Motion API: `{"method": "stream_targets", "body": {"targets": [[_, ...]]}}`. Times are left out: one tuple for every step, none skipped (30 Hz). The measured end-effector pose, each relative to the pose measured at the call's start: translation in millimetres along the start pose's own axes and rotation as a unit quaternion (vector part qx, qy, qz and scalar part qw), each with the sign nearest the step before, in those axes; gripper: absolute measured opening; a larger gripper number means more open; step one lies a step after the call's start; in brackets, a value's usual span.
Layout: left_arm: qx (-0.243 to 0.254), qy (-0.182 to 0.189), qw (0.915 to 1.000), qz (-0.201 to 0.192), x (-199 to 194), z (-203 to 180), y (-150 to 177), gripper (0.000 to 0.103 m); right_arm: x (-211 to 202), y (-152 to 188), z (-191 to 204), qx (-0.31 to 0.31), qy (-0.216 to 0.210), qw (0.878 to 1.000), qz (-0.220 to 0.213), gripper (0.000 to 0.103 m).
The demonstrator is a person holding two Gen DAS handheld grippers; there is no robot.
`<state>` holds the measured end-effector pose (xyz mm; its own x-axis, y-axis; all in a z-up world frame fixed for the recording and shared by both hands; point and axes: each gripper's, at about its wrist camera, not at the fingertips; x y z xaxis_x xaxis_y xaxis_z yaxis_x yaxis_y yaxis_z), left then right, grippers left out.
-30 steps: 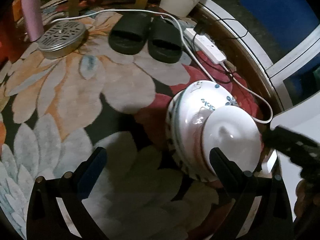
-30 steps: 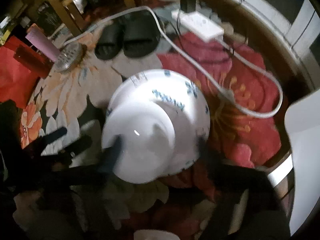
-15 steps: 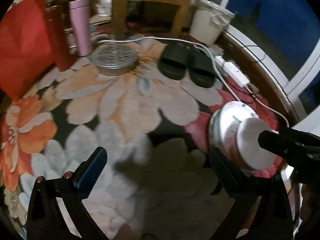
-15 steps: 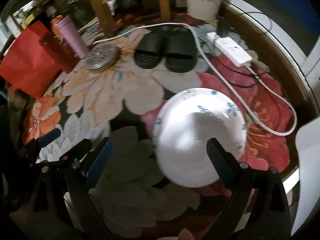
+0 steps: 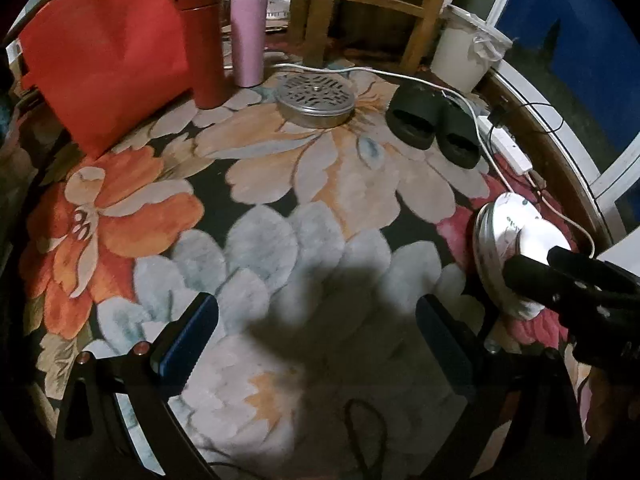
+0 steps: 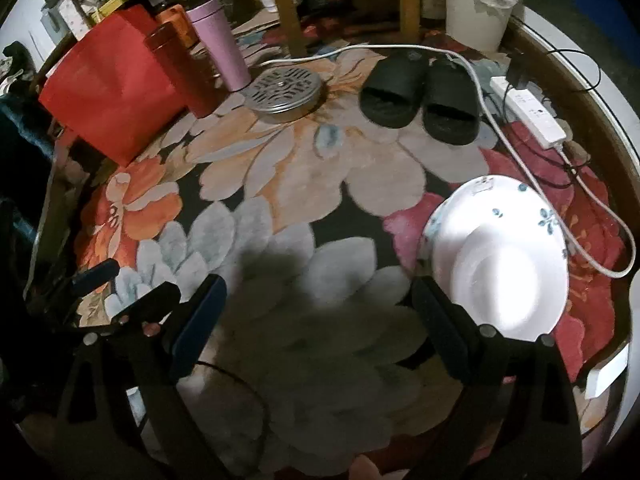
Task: Organize plates and bowls
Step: 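Withdraw the right tool from the bowl stack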
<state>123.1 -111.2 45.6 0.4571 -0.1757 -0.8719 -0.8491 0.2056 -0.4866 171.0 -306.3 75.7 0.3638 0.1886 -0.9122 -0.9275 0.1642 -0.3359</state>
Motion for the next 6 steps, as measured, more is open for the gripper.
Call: {"method": "stream_targets", "body": {"targets": [[0.0, -0.003, 1.0, 0.002, -2, 2, 4, 0.1, 0, 2, 2, 0.001, -0.003, 1.0, 0.002, 0.095], [0.0, -0.004, 1.0, 0.004, -4, 4, 8, 0.1, 1, 5, 6, 0.002, -0.006, 1.0, 0.003, 0.095], [0.0, -0.006, 1.0, 0.003, -5, 4, 11, 0.1, 1, 7, 8, 0.002, -0.009, 1.0, 0.004, 0.095], [-0.001, -0.012, 0.9999, 0.0, -10, 7, 17, 0.1, 2, 10, 11, 0.001, -0.011, 1.0, 0.005, 0.095], [-0.004, -0.015, 0.9999, -0.002, -12, 10, 22, 0.1, 3, 13, 15, -0.003, -0.011, 1.0, 0.008, 0.095], [-0.009, -0.018, 0.9998, -0.003, -15, 14, 28, 0.1, 5, 16, 18, -0.006, -0.012, 1.0, 0.011, 0.095]]}}
Point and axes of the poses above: each gripper's, at about its wrist camera, not at the fingertips, and x roughly the way its jaws point, z to its left, y to its underside, and after that the axes turned 13 degrees about x, right-handed
